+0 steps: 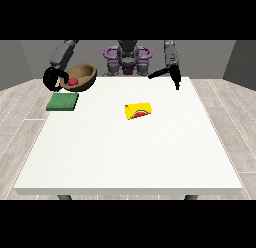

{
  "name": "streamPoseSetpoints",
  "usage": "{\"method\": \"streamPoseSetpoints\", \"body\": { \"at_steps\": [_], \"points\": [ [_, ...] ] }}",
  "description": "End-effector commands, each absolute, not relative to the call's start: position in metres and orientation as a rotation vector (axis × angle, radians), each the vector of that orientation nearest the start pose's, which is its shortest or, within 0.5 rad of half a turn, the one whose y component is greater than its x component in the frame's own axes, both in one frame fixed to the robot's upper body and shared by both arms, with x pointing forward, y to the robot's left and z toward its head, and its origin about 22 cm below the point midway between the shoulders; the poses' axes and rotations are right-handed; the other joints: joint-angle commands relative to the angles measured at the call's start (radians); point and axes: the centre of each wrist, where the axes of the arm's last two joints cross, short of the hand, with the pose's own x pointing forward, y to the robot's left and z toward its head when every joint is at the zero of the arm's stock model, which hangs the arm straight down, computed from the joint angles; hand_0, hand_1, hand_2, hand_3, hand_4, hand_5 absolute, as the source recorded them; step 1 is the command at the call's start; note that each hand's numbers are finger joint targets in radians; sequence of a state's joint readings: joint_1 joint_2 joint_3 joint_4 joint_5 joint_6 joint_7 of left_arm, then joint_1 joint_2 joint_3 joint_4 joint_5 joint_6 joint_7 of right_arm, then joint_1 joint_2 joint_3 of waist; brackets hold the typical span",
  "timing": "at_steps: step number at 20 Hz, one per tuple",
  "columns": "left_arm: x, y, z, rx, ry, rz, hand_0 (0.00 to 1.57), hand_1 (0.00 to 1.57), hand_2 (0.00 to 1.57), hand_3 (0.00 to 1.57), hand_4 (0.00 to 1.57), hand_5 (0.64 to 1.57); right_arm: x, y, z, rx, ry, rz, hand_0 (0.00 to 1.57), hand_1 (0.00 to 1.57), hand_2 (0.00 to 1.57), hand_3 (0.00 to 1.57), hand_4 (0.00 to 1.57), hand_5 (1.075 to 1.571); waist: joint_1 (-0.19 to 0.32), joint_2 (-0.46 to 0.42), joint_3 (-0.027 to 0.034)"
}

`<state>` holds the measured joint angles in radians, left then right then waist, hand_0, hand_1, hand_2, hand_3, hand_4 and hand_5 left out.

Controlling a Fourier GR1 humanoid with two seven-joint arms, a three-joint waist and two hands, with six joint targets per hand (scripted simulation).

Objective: Pick the cup and pour the ball into the bowl, then pick the bowl and place it on the pad

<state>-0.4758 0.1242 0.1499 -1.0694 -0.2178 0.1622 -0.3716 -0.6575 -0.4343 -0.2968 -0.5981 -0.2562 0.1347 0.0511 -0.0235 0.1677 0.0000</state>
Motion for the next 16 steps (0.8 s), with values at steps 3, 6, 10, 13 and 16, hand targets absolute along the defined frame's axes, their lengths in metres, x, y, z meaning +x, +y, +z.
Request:
{"method": "streamPoseSetpoints", "body": {
  "at_steps": [3,6,10,13,16],
  "points": [
    [0.369,0.196,0.074,0.35,-2.101,-0.238,0.0,0.0,0.0,0.0,0.0,1.565,0.358,-0.449,0.065,-0.061,-1.449,-0.291,1.57,1.57,1.57,1.44,1.02,1.562,0.075,0.183,0.0024],
    [0.366,0.197,0.085,0.327,-2.142,-0.278,0.0,0.0,0.0,0.0,0.0,1.564,0.344,-0.475,0.074,-0.119,-1.493,-0.294,1.57,1.57,1.57,1.44,1.03,1.563,0.09,0.237,0.002],
    [0.366,0.204,0.117,0.374,-2.244,-0.245,0.0,0.0,0.0,0.0,0.0,1.563,0.333,-0.504,0.1,-0.194,-1.609,-0.267,1.57,1.57,1.57,0.35,1.02,1.569,0.092,0.338,0.0026],
    [0.347,0.202,0.114,0.354,-2.233,-0.273,0.0,0.0,0.0,0.0,0.0,1.563,0.317,-0.516,0.085,-0.213,-1.618,-0.298,1.57,1.57,1.57,0.0,1.03,1.569,0.096,0.335,0.0029],
    [0.344,0.192,0.121,0.371,-2.266,-0.249,0.0,0.0,0.0,0.0,0.0,1.564,0.325,-0.511,0.091,-0.23,-1.643,-0.268,1.57,1.57,1.57,0.0,1.04,1.569,0.082,0.358,0.0021]
  ]
}}
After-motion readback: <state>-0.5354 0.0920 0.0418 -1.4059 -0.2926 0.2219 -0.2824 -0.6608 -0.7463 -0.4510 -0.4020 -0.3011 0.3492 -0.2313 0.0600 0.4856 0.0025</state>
